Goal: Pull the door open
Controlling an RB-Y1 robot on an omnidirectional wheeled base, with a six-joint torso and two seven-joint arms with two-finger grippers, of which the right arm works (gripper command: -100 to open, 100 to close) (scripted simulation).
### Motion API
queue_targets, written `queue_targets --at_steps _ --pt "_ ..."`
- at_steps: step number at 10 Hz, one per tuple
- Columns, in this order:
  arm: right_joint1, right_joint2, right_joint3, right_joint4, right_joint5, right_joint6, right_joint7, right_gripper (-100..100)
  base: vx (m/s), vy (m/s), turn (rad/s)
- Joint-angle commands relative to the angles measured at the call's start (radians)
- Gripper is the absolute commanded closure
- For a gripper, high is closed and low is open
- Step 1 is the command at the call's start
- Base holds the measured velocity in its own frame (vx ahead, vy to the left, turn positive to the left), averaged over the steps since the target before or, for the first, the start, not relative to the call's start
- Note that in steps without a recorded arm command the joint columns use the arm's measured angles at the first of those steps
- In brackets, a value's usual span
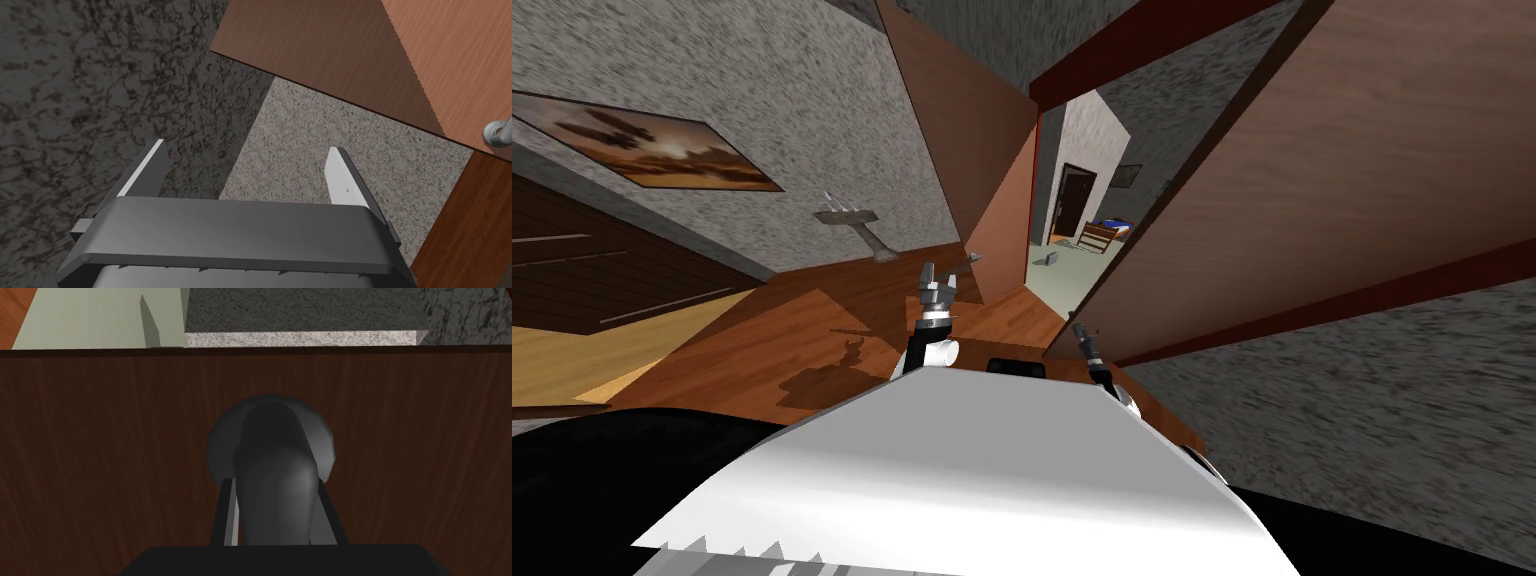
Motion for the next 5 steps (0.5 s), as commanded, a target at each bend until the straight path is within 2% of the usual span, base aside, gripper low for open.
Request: queue_targets --at_steps 1,2,3,4,5 --pt "0.015 -0.003 0.003 0.020 -0.002 -0.028 -0.007 100 -0.174 -0.022 0.172" --pt "0.022 -0.014 -0.001 0.041 -0.007 -0.054 -0.016 100 -0.172 -0.012 0.191" --pt "0.029 -0.025 -0.006 0.063 -0.013 -0.081 -0.025 100 -0.175 -0.047 0.309" --pt "0.032 -0.031 -0.008 0.074 -0.016 -0.094 -0.030 100 -0.171 -0.065 0.235" --pt "0.035 -0.036 -0.010 0.085 -0.019 -0.107 -0.034 100 -0.135 -0.045 0.135"
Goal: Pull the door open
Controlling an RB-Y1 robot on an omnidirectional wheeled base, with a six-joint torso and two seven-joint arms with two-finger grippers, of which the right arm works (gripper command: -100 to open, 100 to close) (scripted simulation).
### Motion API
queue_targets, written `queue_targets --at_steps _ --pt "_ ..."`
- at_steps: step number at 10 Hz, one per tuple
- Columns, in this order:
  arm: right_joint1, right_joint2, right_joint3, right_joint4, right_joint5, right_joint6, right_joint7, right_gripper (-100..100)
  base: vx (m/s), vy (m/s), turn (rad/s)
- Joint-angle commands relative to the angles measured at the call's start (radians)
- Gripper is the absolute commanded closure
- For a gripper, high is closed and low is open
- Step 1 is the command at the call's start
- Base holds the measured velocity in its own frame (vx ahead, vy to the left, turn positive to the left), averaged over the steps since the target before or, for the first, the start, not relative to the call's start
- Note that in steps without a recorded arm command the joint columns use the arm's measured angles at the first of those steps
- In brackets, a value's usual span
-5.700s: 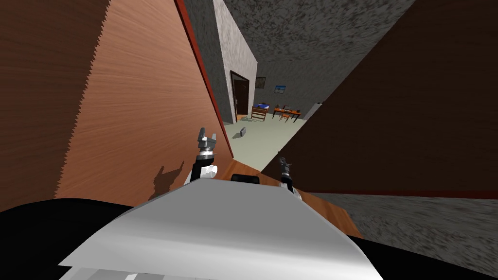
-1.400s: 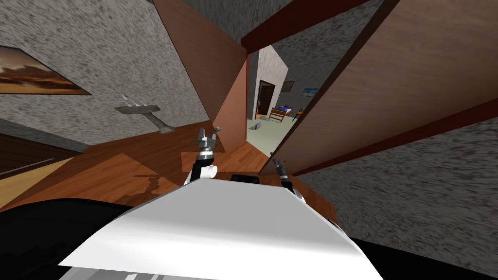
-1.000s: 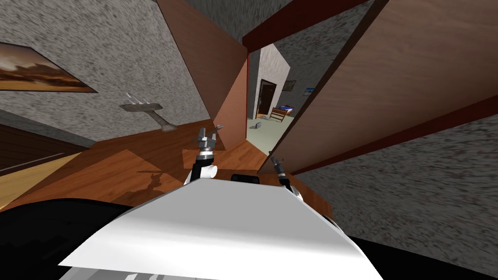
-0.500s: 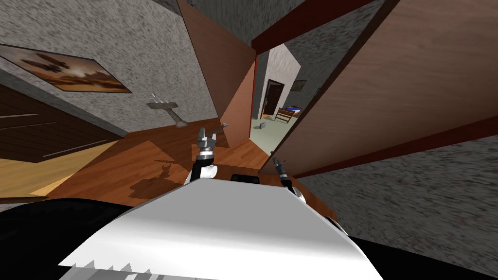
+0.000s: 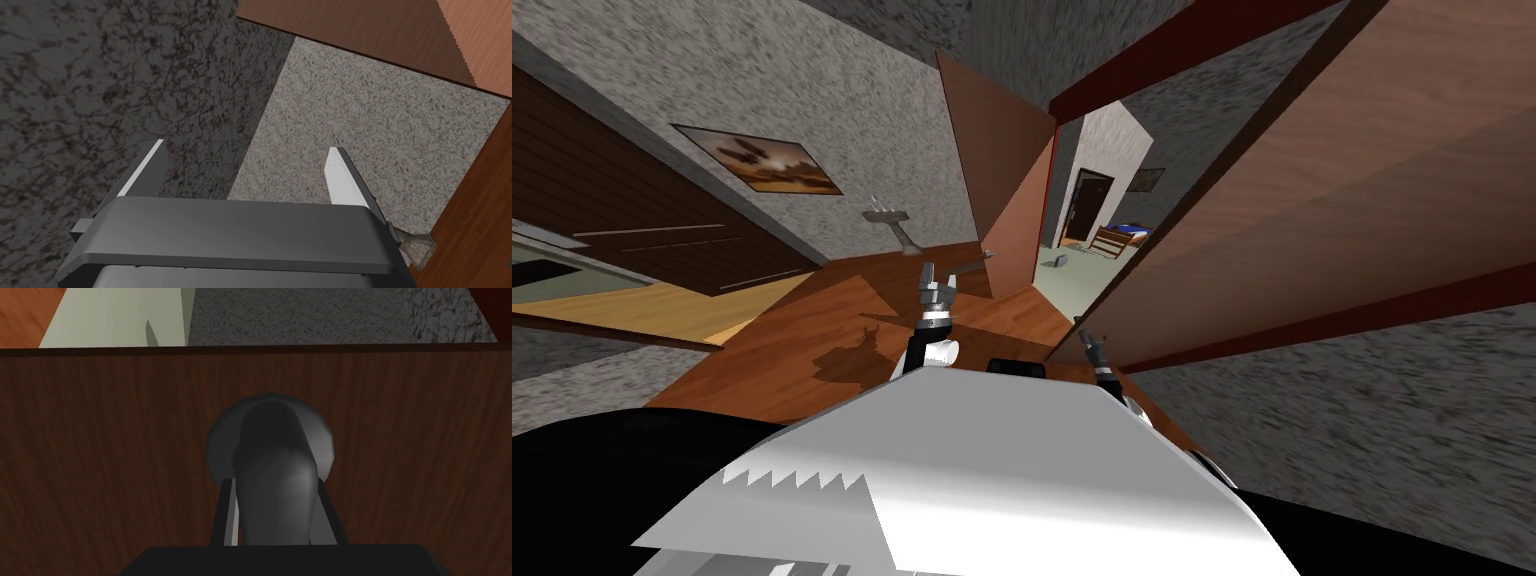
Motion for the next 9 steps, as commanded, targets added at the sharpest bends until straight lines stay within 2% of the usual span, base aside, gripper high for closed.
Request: queue_targets --at_steps 1,5,6,9 --pt "0.028 -0.013 -0.005 0.000 -0.007 -0.028 -0.010 100 -0.157 -0.043 0.223" --pt "0.043 -0.038 -0.015 0.048 -0.020 -0.086 -0.030 100 -0.147 -0.048 0.173" --pt "0.040 -0.028 -0.006 0.032 -0.014 -0.068 -0.028 100 -0.058 -0.017 0.043" --pt "0.050 -0.034 -0.002 0.047 -0.016 -0.095 -0.033 100 -0.145 -0.048 0.148"
